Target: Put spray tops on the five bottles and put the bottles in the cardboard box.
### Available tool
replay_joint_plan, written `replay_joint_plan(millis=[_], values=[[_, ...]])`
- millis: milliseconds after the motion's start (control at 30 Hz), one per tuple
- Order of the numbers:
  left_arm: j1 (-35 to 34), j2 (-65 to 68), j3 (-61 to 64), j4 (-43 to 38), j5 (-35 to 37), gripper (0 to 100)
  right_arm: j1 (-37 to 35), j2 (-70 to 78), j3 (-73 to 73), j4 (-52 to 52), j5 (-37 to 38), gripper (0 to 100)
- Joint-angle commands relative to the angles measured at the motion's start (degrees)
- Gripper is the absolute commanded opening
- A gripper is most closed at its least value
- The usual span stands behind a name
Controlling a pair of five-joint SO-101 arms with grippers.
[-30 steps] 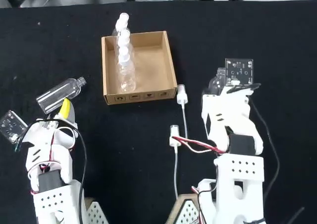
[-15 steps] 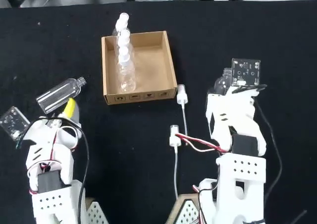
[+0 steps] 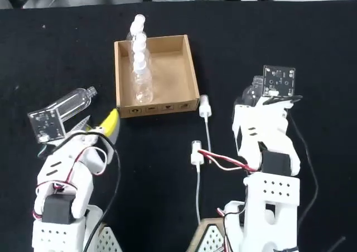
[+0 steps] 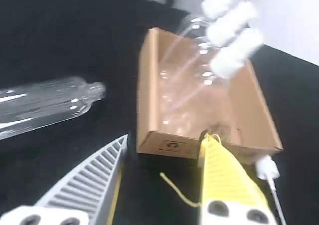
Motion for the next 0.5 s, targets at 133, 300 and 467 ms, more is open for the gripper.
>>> replay_joint_plan(millis=[133,300,467], values=[[10.5,0.6,-3.6,0.1,-0.8,21,1.6,-1.8,-0.5,-1.8,-0.5,12.0],[15.6,8.4,-6.3,0.1,-0.8,21,1.7,-1.8,-0.5,-1.8,-0.5,12.0],[20.4,20.8,-10.8,0.2,-0.5,21,1.7,-1.8,-0.5,-1.8,-0.5,12.0]])
